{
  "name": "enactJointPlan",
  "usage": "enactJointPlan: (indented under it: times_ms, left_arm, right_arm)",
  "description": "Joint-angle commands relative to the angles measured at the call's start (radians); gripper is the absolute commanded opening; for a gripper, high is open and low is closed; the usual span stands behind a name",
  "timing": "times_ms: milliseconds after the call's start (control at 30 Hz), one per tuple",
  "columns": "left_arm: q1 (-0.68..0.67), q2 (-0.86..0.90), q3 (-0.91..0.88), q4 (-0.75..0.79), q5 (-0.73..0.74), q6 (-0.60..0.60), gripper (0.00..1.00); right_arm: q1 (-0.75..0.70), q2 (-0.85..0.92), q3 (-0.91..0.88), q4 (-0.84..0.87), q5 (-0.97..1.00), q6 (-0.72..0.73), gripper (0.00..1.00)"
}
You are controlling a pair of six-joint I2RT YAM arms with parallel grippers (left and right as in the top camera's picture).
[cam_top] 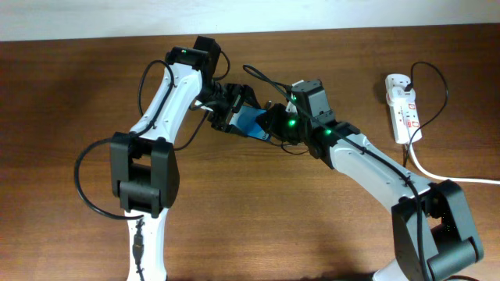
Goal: Plug charger to phone and switch on socket
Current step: 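Reach the right gripper to the phone and grasp its side edge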
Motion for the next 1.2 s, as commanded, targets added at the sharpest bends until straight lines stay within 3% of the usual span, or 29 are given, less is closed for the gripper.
enactJointPlan:
  times_ms: [0, 67, 133, 700, 867, 1167]
  left_arm:
    - [0.003, -0.001, 0.022, -0.002, 0.037, -0.010, 0.00]
    - [0.003, -0.001, 0.022, -0.002, 0.037, -0.010, 0.00]
    - [0.003, -0.001, 0.022, -0.002, 0.037, -0.010, 0.01]
    - [0.004, -0.001, 0.022, -0.002, 0.037, -0.010, 0.48]
    - [0.003, -0.001, 0.022, -0.002, 0.037, -0.010, 0.88]
    - [0.004, -0.001, 0.022, -0.002, 0.037, -0.010, 0.95]
  right_arm:
    - [0.009, 0.009, 0.017, -0.003, -0.004, 0.000, 0.12]
    - [0.009, 0.009, 0.017, -0.003, -0.004, 0.001, 0.05]
    - [0.008, 0.009, 0.017, -0.003, -0.004, 0.003, 0.04]
    - [0.007, 0.009, 0.017, -0.003, -0.012, 0.003, 0.04]
    - [-0.005, 0.009, 0.017, -0.003, -0.026, 0.003, 0.04]
    - [-0.039, 0.009, 0.017, 0.049, -0.064, 0.030, 0.04]
